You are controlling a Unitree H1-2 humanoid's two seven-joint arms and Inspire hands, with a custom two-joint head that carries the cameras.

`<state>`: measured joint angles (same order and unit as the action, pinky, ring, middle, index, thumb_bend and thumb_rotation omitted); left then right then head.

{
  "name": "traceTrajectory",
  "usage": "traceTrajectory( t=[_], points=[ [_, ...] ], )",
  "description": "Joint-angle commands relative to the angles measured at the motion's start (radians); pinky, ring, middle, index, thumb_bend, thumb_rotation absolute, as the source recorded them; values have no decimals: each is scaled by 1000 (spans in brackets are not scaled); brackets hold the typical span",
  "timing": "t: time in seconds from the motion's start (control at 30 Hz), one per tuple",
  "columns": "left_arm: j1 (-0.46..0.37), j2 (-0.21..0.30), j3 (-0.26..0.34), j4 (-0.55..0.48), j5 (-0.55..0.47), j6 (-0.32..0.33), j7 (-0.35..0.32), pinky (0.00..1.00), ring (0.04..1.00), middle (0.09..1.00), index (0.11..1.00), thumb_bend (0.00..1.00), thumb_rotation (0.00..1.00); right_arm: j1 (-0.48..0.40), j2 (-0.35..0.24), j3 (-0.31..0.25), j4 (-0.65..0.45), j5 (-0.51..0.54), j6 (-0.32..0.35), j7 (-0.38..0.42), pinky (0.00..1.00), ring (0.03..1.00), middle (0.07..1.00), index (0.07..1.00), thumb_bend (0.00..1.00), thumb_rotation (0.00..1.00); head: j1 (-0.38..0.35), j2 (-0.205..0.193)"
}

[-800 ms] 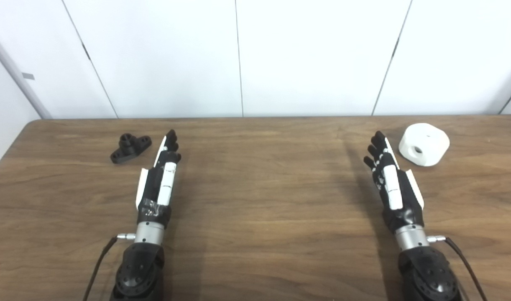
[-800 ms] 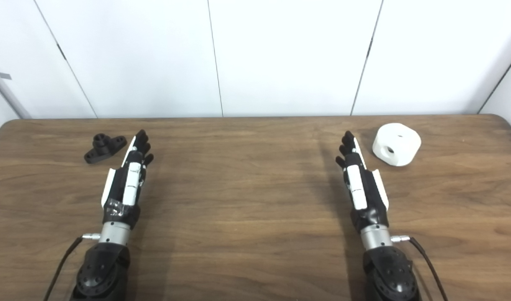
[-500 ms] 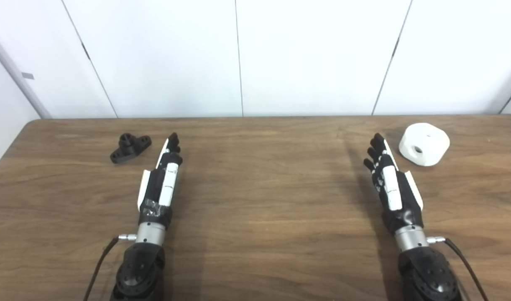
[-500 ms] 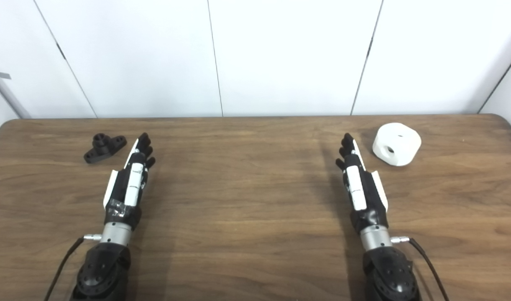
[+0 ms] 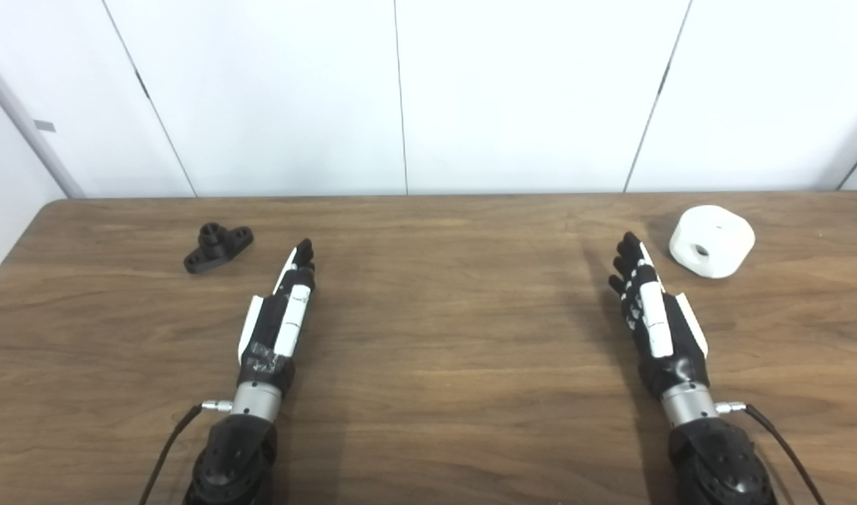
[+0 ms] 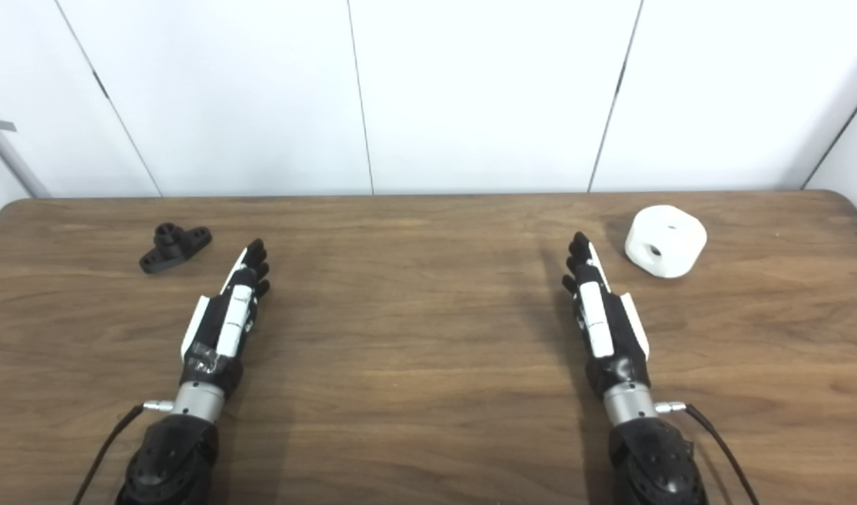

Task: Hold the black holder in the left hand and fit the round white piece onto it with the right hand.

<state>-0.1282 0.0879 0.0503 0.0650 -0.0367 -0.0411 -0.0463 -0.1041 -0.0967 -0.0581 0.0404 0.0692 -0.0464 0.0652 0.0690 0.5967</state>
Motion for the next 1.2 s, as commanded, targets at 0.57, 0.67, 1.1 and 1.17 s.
traceTrajectory(
  t=[0.57, 0.67, 1.1, 1.17],
  points=[
    [-30, 89, -5, -123, 281, 45, 104, 789, 822, 833, 859, 770, 234, -27, -29, -26, -8, 23, -17, 11, 956, 991, 991, 999, 412, 1000, 105, -63],
    [-37, 132, -9, -143, 383, 36, 131, 759, 775, 775, 796, 808, 173, -31, -26, -26, 4, 31, -26, 15, 962, 994, 993, 1000, 404, 1000, 132, -70],
    [-32, 336, 5, -105, 795, -114, 392, 675, 783, 781, 735, 891, 203, -41, -19, -24, 62, 60, -71, 31, 983, 1000, 1000, 1000, 412, 1000, 170, -89],
    [-30, 358, 13, -100, 829, -119, 420, 717, 800, 793, 739, 888, 223, -41, -18, -24, 66, 58, -70, 29, 977, 1000, 1000, 1000, 424, 1000, 172, -90]
  ],
)
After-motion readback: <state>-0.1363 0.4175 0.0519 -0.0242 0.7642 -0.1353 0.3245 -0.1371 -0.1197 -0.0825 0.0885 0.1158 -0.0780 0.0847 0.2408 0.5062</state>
